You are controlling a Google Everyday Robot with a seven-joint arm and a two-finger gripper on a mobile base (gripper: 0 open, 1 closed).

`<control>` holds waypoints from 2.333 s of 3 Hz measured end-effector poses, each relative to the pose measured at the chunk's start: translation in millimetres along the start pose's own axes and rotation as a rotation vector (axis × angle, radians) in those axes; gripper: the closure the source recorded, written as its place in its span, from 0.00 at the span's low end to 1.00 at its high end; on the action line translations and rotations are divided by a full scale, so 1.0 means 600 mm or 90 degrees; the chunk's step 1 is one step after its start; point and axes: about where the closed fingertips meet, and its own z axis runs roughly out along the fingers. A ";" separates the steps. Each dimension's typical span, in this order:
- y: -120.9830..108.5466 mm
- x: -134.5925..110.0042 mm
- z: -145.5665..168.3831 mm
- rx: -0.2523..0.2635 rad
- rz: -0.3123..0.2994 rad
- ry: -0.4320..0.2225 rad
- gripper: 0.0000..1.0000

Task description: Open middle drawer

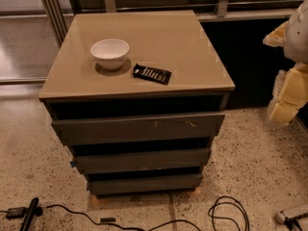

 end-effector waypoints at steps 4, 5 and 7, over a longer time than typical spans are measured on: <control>0.075 0.016 0.142 -0.018 -0.046 -0.141 0.00; 0.089 0.018 0.231 -0.009 -0.035 -0.203 0.00; 0.096 -0.008 0.266 -0.028 -0.051 -0.228 0.00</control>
Offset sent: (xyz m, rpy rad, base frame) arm -0.0185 -0.0001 -0.0128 0.0423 -0.0277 0.0341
